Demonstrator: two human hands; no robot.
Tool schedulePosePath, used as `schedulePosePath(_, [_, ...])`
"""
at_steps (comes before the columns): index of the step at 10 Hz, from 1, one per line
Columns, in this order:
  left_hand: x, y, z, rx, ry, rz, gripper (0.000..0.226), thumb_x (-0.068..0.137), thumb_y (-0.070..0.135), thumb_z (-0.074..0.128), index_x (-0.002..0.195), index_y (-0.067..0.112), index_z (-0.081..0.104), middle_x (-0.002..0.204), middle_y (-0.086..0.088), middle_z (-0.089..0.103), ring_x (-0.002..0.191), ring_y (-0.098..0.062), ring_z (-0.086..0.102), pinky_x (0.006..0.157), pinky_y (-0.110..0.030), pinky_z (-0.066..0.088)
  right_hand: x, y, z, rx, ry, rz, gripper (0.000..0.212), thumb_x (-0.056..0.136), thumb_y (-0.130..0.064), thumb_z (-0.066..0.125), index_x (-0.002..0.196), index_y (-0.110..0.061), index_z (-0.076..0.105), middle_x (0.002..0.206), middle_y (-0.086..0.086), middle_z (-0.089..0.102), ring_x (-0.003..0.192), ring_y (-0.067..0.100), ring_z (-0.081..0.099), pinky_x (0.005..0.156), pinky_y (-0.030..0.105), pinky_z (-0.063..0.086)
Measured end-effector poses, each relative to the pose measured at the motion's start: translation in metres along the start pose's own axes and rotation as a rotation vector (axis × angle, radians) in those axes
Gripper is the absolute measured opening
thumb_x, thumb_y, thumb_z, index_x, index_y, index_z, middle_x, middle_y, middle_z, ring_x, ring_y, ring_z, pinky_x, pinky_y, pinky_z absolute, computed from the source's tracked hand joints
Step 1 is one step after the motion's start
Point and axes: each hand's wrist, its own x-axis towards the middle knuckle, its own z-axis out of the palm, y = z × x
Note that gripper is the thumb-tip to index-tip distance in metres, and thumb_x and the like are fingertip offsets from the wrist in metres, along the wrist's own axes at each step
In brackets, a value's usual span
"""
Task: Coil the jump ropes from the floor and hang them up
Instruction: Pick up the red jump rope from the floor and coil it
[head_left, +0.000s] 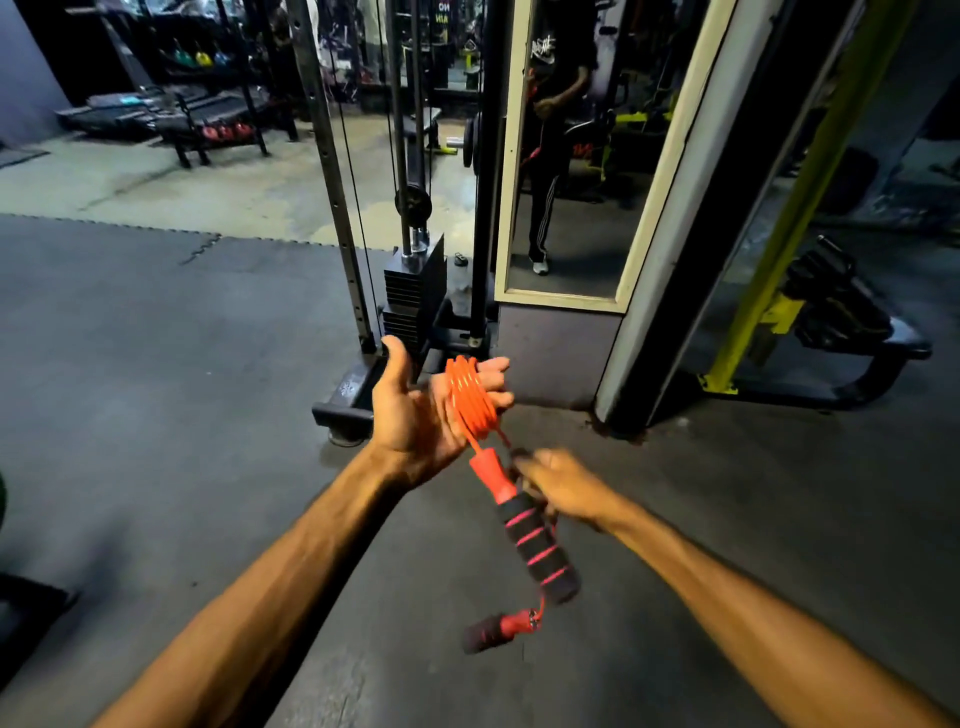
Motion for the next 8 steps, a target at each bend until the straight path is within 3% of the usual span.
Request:
schedulePosePath(1, [0.000,-0.004,-0.014,-0.107,0.214,-0.089,0.103,0.089,0.075,0.012,0.113,-0.018,0.051,0.107,-0.024,0.068,0.093,-0.030,0.069,0.096,-0.046,0.051,-0.014,-0.025,0.000,-0.243,-0.204,-0.231,0.015,0.094,-0.019,0.059,0.101,-0.007,0.065,0.067,-0.011,0.060,0.055,-0.001,0.051,0.061,0.014,0.038])
schedulePosePath(2, [-0.010,-0.007,-0.006,0.996,0.069,0.008,0.055,0.099,0.049,0.019,0.069,0.010,0.043,0.061,0.000,0.046,0.057,-0.011,0.046,0.082,-0.034,0.049,-0.012,-0.071,-0.029,-0.467,-0.212,-0.290,0.014,0.082,-0.024,0.064,0.074,-0.014,0.065,0.069,0.005,0.066,0.055,0.010,0.052,0.056,0.026,0.040])
schedulePosePath(3, [-0.001,-0.034,-0.008,1.048,0.139,0.031,0.062,0.098,0.059,0.007,0.065,0.025,0.047,0.058,0.006,0.047,0.055,-0.011,0.038,0.064,-0.033,0.034,-0.016,-0.087,-0.051,-0.311,-0.206,-0.235,0.008,0.080,-0.019,0.070,0.072,-0.022,0.069,0.065,0.000,0.071,0.056,0.009,0.063,0.054,0.024,0.047])
schedulePosePath(4, [-0.006,-0.029,0.002,1.024,0.033,-0.071,0.082,0.087,0.077,0.003,0.091,0.017,0.059,0.078,-0.009,0.073,0.066,-0.018,0.061,0.061,-0.035,0.039,-0.016,-0.079,-0.056,-0.112,-0.161,-0.233,0.007,0.079,-0.016,0.076,0.080,-0.015,0.069,0.064,0.003,0.066,0.051,0.004,0.052,0.051,0.020,0.042])
schedulePosePath(5, [-0.003,-0.024,-0.002,0.919,-0.065,-0.174,0.117,0.074,0.086,-0.007,0.112,-0.003,0.059,0.081,-0.026,0.068,0.059,-0.022,0.056,0.058,-0.036,0.034,-0.005,-0.061,-0.059,0.156,-0.042,-0.263,0.012,0.078,-0.006,0.077,0.085,-0.004,0.067,0.066,0.008,0.062,0.056,0.009,0.052,0.054,0.021,0.043])
schedulePosePath(6, [0.001,-0.017,-0.003,0.506,-0.146,-0.194,0.126,0.071,0.092,0.003,0.109,-0.016,0.056,0.071,-0.021,0.058,0.060,-0.030,0.055,0.076,-0.043,0.042,0.010,-0.037,-0.047,0.338,0.159,-0.286,0.011,0.084,-0.007,0.070,0.075,-0.010,0.066,0.063,-0.003,0.061,0.057,0.004,0.052,0.055,0.017,0.042])
schedulePosePath(7, [0.002,-0.015,-0.007,0.119,-0.153,-0.075,0.120,0.071,0.094,0.012,0.107,-0.011,0.057,0.055,-0.009,0.049,0.058,-0.027,0.048,0.073,-0.038,0.044,0.020,-0.005,-0.013,0.371,0.224,-0.111,0.032,0.098,-0.022,0.052,0.067,-0.018,0.059,0.054,-0.004,0.047,0.048,0.002,0.038,0.046,0.019,0.031])
schedulePosePath(8, [0.005,-0.023,-0.011,-0.049,-0.025,0.030,0.115,0.075,0.090,0.021,0.120,-0.011,0.053,0.066,-0.009,0.054,0.060,-0.028,0.055,0.074,-0.039,0.043,0.016,0.010,0.017,0.403,0.129,0.058,0.032,0.099,-0.026,0.048,0.068,-0.020,0.056,0.051,-0.007,0.048,0.046,0.006,0.037,0.043,0.021,0.029])
